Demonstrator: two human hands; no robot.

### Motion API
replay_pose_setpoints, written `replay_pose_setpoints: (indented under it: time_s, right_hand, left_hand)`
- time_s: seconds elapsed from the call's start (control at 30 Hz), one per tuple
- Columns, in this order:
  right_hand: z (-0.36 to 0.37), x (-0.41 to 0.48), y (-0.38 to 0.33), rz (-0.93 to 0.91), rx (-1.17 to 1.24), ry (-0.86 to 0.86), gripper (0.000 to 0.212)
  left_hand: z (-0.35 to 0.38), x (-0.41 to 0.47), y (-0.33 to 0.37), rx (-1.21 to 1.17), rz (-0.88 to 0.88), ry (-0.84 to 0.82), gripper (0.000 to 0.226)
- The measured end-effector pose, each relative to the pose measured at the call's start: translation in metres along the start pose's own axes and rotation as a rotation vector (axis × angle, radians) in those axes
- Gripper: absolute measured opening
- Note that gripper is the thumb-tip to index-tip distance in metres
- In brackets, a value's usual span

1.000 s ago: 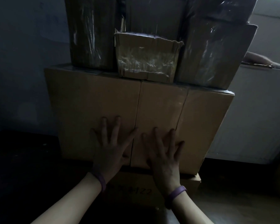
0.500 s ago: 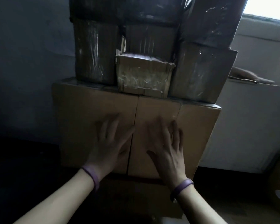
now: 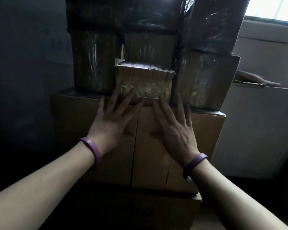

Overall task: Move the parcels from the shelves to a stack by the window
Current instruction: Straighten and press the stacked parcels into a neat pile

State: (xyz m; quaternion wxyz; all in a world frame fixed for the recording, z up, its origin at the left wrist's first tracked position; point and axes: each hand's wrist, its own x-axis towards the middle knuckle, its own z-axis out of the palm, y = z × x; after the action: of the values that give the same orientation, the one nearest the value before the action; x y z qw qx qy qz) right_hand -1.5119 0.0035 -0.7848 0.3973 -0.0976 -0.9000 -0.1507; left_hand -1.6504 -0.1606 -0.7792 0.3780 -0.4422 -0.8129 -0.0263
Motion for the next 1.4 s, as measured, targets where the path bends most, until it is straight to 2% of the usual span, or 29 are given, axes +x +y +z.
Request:
replay_pose_setpoints:
  time_s: [0.13, 0.27, 0.37, 0.5, 0.57, 0.63, 0.73, 0.8, 0.9, 0.97, 1.03, 1.23, 1.4]
  right_hand:
    - [0.001, 0.001, 0.002, 0.010, 0.010, -0.064, 0.101]
    - [0.000, 0.002, 0.000, 0.039, 0.003, -0.024, 0.103]
    - [-0.001, 0.002, -0.001, 0.040, -0.001, -0.027, 0.102]
    - [-0.004, 0.003, -0.001, 0.032, 0.052, -0.120, 0.104]
    - [-0.011, 0.003, 0.003, 0.009, 0.113, -0.115, 0.101]
    - [-0.020, 0.002, 0.009, -0.018, 0.186, -0.025, 0.092]
    - [-0.030, 0.002, 0.023, 0.045, 0.224, 0.072, 0.088]
    - [-0.035, 0.004, 0.033, 0.142, 0.207, 0.100, 0.087]
    - [-0.041, 0.005, 0.043, 0.250, 0.182, 0.062, 0.078]
    - [-0.039, 0.004, 0.046, 0.270, 0.167, -0.025, 0.079]
    - [-0.034, 0.002, 0.048, 0.276, 0.144, -0.081, 0.080]
    - [-0.021, -0.002, 0.051, 0.266, 0.046, -0.150, 0.086]
    - [-0.022, 0.000, 0.050, 0.248, 0.046, -0.141, 0.087]
  left_hand:
    - [0.000, 0.003, -0.004, -0.051, 0.006, 0.019, 0.118]
    - [-0.001, 0.001, -0.001, -0.051, 0.007, 0.068, 0.115]
    - [-0.002, 0.001, 0.000, -0.065, 0.005, 0.049, 0.115]
    - [-0.005, 0.002, 0.000, -0.146, 0.010, 0.011, 0.110]
    - [-0.012, -0.001, -0.003, -0.353, -0.019, 0.104, 0.098]
    - [-0.018, -0.001, -0.009, -0.527, -0.068, 0.289, 0.086]
    - [-0.024, 0.006, -0.024, -0.564, -0.121, 0.431, 0.082]
    - [-0.029, 0.012, -0.033, -0.632, -0.206, 0.388, 0.085]
    - [-0.032, 0.015, -0.046, -0.754, -0.363, 0.144, 0.091]
    - [-0.029, 0.017, -0.051, -0.709, -0.440, -0.018, 0.093]
    - [-0.024, 0.018, -0.051, -0.606, -0.468, -0.103, 0.092]
    - [-0.015, 0.023, -0.050, -0.336, -0.421, -0.183, 0.088]
    - [-0.017, 0.025, -0.052, -0.314, -0.405, -0.239, 0.090]
